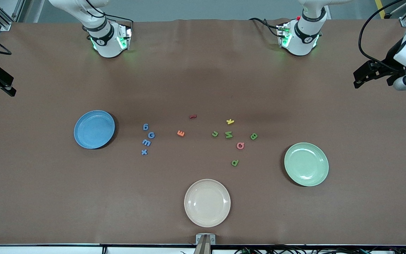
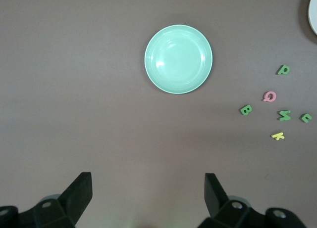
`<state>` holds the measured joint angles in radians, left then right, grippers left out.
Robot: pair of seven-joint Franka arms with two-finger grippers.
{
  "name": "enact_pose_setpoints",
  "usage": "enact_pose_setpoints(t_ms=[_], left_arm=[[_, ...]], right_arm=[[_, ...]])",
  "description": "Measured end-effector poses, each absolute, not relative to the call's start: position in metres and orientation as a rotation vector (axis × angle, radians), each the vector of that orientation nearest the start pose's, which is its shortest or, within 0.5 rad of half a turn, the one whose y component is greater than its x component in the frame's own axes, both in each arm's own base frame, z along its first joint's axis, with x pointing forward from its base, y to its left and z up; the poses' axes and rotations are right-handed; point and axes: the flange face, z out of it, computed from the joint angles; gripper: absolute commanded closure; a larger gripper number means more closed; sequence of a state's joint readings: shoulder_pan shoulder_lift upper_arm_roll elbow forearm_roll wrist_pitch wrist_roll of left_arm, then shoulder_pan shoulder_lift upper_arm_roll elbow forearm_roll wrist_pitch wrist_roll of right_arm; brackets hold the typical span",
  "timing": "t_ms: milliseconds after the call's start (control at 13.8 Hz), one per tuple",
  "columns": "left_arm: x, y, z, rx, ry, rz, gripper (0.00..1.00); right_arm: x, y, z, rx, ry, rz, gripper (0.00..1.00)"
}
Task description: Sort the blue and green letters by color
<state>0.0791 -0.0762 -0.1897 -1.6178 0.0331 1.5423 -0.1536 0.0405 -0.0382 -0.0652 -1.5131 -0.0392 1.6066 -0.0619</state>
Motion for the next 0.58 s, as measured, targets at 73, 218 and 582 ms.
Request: enact_pose_setpoints(t_ms=[73,218,582], left_arm=[[0.525,-0.059,0.641,-3.093,-0.069,-0.007,0.0],[0.524,-0.059,0.643,-3.092,-0.069,-0.008,0.0],[0.539,-0.073,0.611,-3.092,-0.033,0.092,0.0]], right_arm=[[0.546,-0.018,0.676,-3.177,-0.058,-0.207,0.0],[0.546,-0.017,0.676,-3.177,-0.061,-0.206,0.0],[0.557,-0.012,0.658,-3.179,-0.075,-0.152,0.0]])
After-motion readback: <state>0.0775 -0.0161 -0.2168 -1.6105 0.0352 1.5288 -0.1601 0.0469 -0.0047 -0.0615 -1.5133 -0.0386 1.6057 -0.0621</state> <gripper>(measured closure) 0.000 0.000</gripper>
